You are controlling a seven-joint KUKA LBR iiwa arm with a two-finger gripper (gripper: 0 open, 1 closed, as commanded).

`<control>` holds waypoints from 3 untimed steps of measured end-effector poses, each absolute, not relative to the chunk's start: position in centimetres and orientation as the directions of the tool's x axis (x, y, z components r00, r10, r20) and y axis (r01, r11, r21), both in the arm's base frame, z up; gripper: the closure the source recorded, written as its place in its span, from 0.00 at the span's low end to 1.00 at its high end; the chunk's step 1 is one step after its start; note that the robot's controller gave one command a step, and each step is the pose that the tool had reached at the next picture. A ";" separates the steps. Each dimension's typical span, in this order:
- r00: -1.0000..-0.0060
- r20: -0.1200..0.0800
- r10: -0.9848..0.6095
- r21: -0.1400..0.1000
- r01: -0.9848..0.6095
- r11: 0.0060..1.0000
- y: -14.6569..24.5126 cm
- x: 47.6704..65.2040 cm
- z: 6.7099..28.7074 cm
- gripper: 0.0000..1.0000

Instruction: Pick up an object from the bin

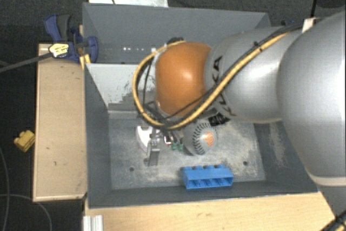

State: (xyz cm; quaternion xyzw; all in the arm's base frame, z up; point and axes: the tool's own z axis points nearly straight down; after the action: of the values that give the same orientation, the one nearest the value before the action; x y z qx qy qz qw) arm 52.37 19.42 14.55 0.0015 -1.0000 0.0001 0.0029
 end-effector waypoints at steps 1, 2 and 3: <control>-1.000 -0.002 0.003 0.002 0.003 1.000 19.3 52.6 15.0 0.00; -1.000 -0.002 0.003 0.001 0.003 1.000 19.3 52.6 15.0 0.00; -1.000 -0.002 0.004 0.002 0.004 1.000 19.3 52.6 15.0 0.00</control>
Offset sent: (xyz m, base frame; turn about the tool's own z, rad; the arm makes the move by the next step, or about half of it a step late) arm 0.0000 0.0000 0.0000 0.0000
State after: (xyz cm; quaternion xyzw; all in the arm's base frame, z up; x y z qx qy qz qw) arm 52.60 19.31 15.00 -0.0019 -1.0000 -0.0008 -0.0008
